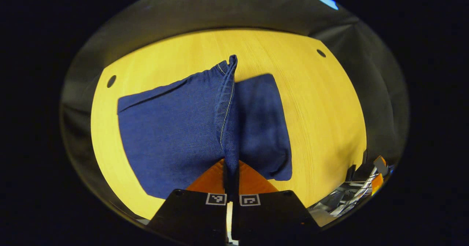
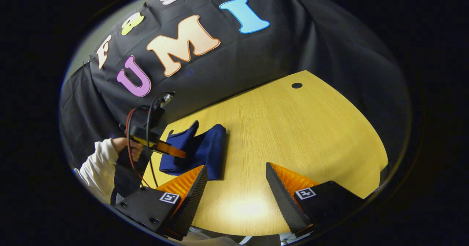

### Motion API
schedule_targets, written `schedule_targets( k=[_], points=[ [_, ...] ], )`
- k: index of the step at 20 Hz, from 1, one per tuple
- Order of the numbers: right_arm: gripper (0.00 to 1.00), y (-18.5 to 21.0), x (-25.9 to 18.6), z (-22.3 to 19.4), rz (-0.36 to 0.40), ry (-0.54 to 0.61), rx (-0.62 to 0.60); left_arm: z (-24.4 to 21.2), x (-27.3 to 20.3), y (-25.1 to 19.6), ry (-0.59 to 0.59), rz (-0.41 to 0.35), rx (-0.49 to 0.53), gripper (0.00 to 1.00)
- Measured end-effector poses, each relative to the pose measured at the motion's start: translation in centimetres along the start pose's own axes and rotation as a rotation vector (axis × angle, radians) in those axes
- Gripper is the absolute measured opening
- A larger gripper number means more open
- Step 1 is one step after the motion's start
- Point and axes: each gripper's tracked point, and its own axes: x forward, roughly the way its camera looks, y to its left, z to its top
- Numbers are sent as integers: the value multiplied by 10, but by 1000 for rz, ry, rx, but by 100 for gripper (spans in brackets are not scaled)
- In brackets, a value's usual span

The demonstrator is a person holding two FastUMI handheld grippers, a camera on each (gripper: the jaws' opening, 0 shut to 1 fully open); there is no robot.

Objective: Grasp the waist and the cuffs of the jeans and fold them to make the two legs overlap; first hold the waist and fold one-third of the jeans toward the cuffs, then hold the cuffs and fold the remaining one-third in the same direction to finish folding.

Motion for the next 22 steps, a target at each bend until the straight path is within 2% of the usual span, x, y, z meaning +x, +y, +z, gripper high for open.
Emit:
schedule_targets(
  k=[3,6,10,12,13,16,20,21,22],
  points=[
    [98,-5,-2,-1,-9,3,-14,-10,20,-8,22,2,3,0],
    [98,-7,-2,-1,-9,4,-25,-8,12,-11,-14,-14,-10,0],
    [98,7,-3,-2,4,-6,-24,-10,-17,-43,-89,-132,-1,28],
    [99,19,-1,1,18,-15,-22,-9,-33,-50,-145,-161,-22,60],
    [98,25,0,1,23,-20,-25,-11,-43,-46,-169,-151,-30,76],
    [98,43,3,0,29,-25,-36,-19,-70,-25,-242,-79,-57,80],
    [98,70,10,-8,36,-24,-43,-45,-96,-8,-299,-79,-163,79],
    [98,77,11,-11,35,-23,-43,-52,-100,-3,-308,-80,-189,83],
    [98,83,13,-14,37,-21,-42,-60,-106,2,-317,-75,-210,79]
  ],
)
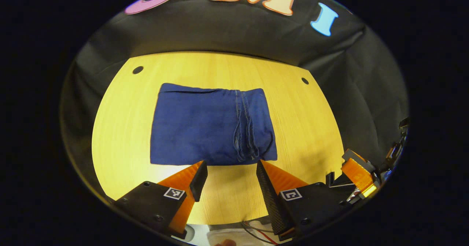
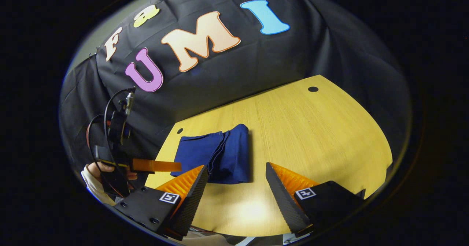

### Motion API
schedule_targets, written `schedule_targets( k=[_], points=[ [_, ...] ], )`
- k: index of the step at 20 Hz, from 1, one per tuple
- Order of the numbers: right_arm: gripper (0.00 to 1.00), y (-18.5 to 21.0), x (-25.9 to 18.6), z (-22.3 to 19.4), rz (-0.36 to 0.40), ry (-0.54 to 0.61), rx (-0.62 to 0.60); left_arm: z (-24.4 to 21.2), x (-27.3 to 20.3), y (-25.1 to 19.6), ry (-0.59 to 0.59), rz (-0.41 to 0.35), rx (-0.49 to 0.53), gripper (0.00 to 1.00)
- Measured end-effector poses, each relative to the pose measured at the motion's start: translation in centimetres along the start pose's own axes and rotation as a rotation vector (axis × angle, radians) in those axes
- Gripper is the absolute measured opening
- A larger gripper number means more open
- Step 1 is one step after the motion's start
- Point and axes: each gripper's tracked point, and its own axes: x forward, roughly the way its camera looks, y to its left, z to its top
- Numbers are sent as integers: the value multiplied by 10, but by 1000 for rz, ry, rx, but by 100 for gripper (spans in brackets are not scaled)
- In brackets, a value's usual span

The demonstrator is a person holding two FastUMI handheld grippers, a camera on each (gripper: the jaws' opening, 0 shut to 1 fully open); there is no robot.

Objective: Grasp the waist and the cuffs of the jeans and fold them to make the two legs overlap; first hold the waist and fold one-third of the jeans toward the cuffs, then hold the cuffs and fold the remaining one-third in the same direction to finish folding.

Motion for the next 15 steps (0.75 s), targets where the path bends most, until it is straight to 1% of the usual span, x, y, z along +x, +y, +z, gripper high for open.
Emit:
schedule_targets(
  k=[1,2,3,4,6,7,8,9,10,11,15],
  points=[
    [98,7,3,-3,0,4,0,-2,-6,8,-12,13,-18,80],
    [92,15,5,-7,-3,9,-3,-5,-10,16,-19,28,-39,80],
    [92,20,7,-10,-6,13,-8,-7,-13,23,-25,35,-60,80],
    [98,27,8,-14,-8,21,-13,-10,-15,29,-32,30,-76,80],
    [99,39,12,-21,-12,33,-23,-15,-16,34,-32,3,-93,80],
    [92,46,15,-23,-12,38,-26,-19,-15,37,-27,-5,-97,80],
    [93,52,17,-24,-15,41,-30,-22,-13,41,-17,-8,-94,80],
    [99,57,19,-26,-18,43,-35,-24,-11,45,-7,-4,-86,80],
    [99,61,21,-26,-25,44,-39,-27,-10,50,4,3,-76,84],
    [98,64,22,-26,-34,41,-38,-27,-10,57,10,6,-68,80],
    [98,73,26,-18,-67,7,-9,-23,-7,69,20,-16,-27,80]
  ],
)
